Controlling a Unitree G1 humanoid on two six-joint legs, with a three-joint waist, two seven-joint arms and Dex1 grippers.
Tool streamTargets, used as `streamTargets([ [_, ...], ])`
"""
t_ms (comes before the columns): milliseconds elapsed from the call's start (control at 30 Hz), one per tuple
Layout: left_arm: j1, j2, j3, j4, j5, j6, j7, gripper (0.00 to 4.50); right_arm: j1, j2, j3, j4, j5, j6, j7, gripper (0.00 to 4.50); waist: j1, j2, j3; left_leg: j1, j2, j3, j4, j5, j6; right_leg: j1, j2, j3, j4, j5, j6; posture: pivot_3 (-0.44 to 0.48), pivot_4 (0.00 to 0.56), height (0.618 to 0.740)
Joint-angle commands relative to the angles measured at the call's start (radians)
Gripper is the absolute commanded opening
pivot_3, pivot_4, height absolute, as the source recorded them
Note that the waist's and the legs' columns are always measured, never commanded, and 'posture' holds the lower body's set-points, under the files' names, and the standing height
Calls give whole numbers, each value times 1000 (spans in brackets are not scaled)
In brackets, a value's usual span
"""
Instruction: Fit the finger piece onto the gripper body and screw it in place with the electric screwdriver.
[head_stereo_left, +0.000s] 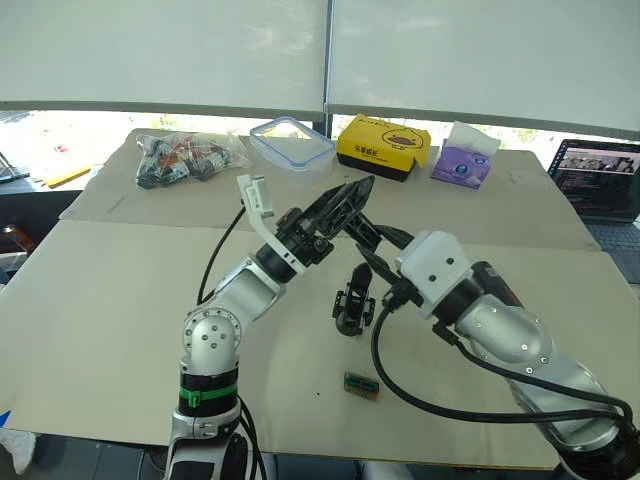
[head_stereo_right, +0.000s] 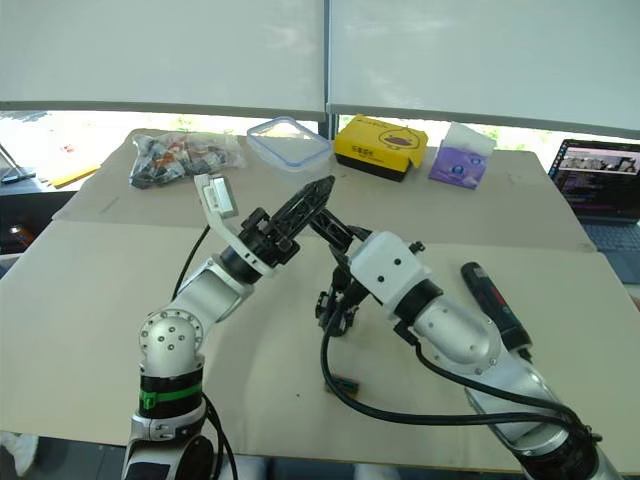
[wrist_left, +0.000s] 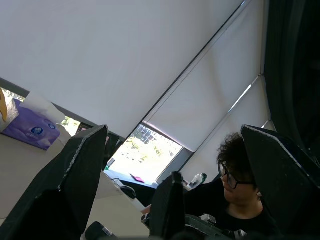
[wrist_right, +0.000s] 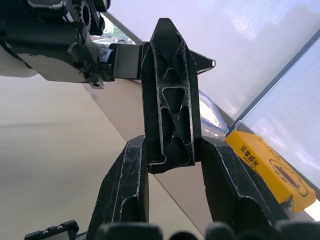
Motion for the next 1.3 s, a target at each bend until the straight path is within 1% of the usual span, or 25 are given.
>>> streamTargets([
  [33,2,-13,-4,-54,-19,-24,3,3224,-25,21,-52,-34,-28,20,20,1099,0,0,0,0,0,0,0,0,0,0,0,0,0,0,0,0,150,740],
  [167,7,-9,2,-58,-19,-30,-1,1111,-22,43,-64,-39,-46,41,43,1099,0,0,0,0,0,0,0,0,0,0,0,0,-1,0,0,0,150,740],
  [200,7,-8,2,-58,-21,-30,-1,670,-22,47,-66,-39,-49,44,47,1099,0,0,0,0,0,0,0,0,0,0,0,0,-1,0,0,0,150,740],
  [233,7,-7,1,-57,-20,-31,-3,127,-23,51,-68,-40,-51,46,52,1099,0,0,0,0,0,0,-1,0,0,0,0,0,-1,0,0,0,150,740],
  [267,7,-6,1,-57,-20,-32,-4,52,-23,54,-70,-40,-55,48,57,1099,1,0,0,0,0,0,-1,0,0,0,0,0,-1,0,0,0,150,740],
  [367,3,-10,3,-53,-23,-42,-4,52,-19,65,-83,-49,-52,56,82,1099,1,0,0,0,0,0,0,0,0,0,0,0,-1,0,1,0,150,740],
  [433,-4,-18,13,-48,-33,-53,-4,52,-3,80,-131,-65,0,66,113,1099,1,0,0,0,0,0,0,0,0,0,0,0,-2,0,1,0,150,740],
  [500,-20,-16,32,-34,-49,-58,-7,0,6,52,-193,-70,32,60,171,2148,3,0,0,-1,0,0,-1,0,0,0,0,0,-2,0,1,0,150,740],
  [533,-30,-7,43,-24,-60,-56,-16,0,2,37,-233,-63,58,65,203,2464,3,0,0,-1,0,0,-1,0,0,0,0,0,-2,0,1,0,150,740],
  [567,-40,9,52,-12,-66,-51,-33,0,-7,19,-273,-54,97,79,241,2873,2,-1,1,-1,0,0,-1,0,0,0,0,0,-2,0,1,0,150,740],
  [600,-56,41,66,9,-82,-32,-59,0,-18,-10,-329,-43,185,120,305,3252,2,-1,1,-1,0,0,0,0,0,0,0,0,-2,0,1,0,150,740],
  [667,-90,118,88,57,-117,17,-122,0,-46,-76,-417,-14,334,193,417,3864,-1,-1,1,0,0,0,0,0,0,0,0,0,-2,-1,2,0,150,740],
  [700,-109,169,95,86,-142,59,-167,0,-65,-116,-457,10,421,250,465,4210,-4,0,1,0,0,0,-1,0,0,0,0,0,-2,-2,4,0,150,740],
  [733,-126,224,93,111,-155,98,-223,0,-83,-160,-482,33,492,299,508,4458,-7,0,2,0,0,0,-1,0,0,0,0,0,-1,-1,3,0,150,740],
  [833,-179,382,53,179,-142,211,-400,0,-153,-245,-535,119,744,469,571,4458,-10,0,2,1,0,0,-3,0,0,0,0,0,-2,-2,3,0,150,740],
  [867,-198,440,22,195,-114,236,-484,0,-188,-265,-535,154,829,524,581,4458,-9,0,3,0,0,0,-3,0,0,-1,0,0,-2,-2,3,0,150,740],
  [933,-232,538,-52,212,-55,280,-628,0,-251,-291,-501,211,964,625,576,4458,-10,0,5,0,0,0,-4,0,0,-1,0,0,-2,-3,2,0,150,740],
  [1000,-252,598,-122,213,12,283,-732,0,-304,-305,-442,246,1025,707,550,4458,-9,1,5,-1,0,0,-5,0,0,-2,0,0,-3,-3,1,0,150,740],
  [1033,-254,619,-163,202,51,271,-785,0,-332,-288,-404,273,1047,752,514,4458,-8,1,5,-1,0,0,-5,0,0,-2,-1,0,-3,-3,1,0,150,740],
  [1100,-261,613,-198,195,82,261,-830,0,-382,-228,-343,323,1105,811,429,4458,-8,1,5,-2,0,0,-7,0,0,-4,-1,-1,-3,-3,-1,0,150,740],
  [1200,-266,568,-207,192,94,262,-824,0,-434,-134,-291,374,1193,843,298,4458,-7,1,6,-8,1,0,-6,0,0,-10,0,-1,-1,-3,-1,0,150,740],
  [1233,-265,557,-209,188,101,264,-819,0,-445,-111,-277,382,1218,847,261,4458,-6,1,6,-12,0,0,-6,0,0,-14,0,-1,0,-1,-3,0,150,740],
  [1300,-252,534,-209,176,107,276,-796,0,-457,-69,-245,380,1242,847,202,4458,-6,1,6,-14,0,0,-5,0,0,-17,0,-1,2,0,-5,0,150,740],
])
